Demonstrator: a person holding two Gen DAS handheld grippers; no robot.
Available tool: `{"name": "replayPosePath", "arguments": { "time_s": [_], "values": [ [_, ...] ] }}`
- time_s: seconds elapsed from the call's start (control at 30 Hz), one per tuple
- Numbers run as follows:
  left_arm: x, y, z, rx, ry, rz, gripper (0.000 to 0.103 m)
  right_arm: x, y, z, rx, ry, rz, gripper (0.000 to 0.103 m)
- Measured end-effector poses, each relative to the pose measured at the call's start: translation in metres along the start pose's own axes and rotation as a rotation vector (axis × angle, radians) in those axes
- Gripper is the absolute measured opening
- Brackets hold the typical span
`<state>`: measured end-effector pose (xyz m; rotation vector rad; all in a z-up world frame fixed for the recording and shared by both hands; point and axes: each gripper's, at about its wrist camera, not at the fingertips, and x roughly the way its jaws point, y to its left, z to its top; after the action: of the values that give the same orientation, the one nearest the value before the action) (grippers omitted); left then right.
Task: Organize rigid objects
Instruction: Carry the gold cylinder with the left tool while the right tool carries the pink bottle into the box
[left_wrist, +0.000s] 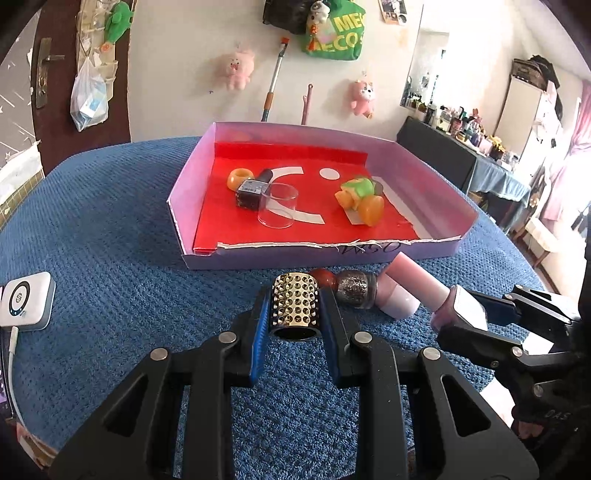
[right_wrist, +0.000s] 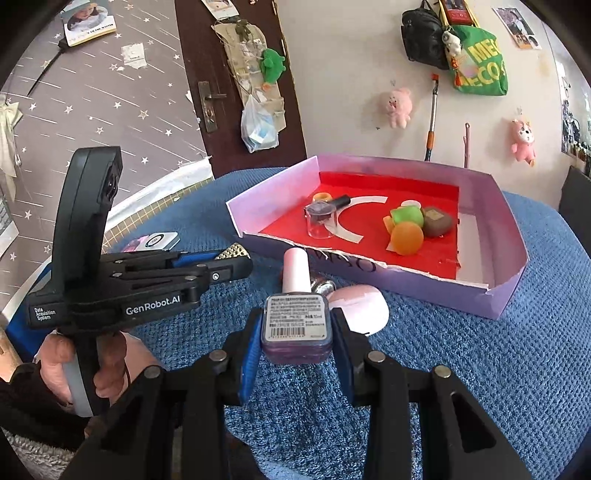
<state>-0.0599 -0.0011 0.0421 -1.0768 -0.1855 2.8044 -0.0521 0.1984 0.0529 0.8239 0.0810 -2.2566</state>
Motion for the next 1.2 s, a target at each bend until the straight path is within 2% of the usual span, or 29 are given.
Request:
{"name": "replayPosePath", "arguments": {
  "time_s": [0.57, 1.2],
  "values": [
    [-0.01, -0.007, 0.016, 0.014, -0.046, -0.04, 0.024, -0.01, -0.005, 0.014, 0.005, -0.035, 0.005, 0.038],
    [0.004, -0.008, 0.039, 0.021, -0.04, -0.051, 0.024, -0.004, -0.018, 0.032, 0.012, -0.034, 0.0, 0.038]
  ]
}}
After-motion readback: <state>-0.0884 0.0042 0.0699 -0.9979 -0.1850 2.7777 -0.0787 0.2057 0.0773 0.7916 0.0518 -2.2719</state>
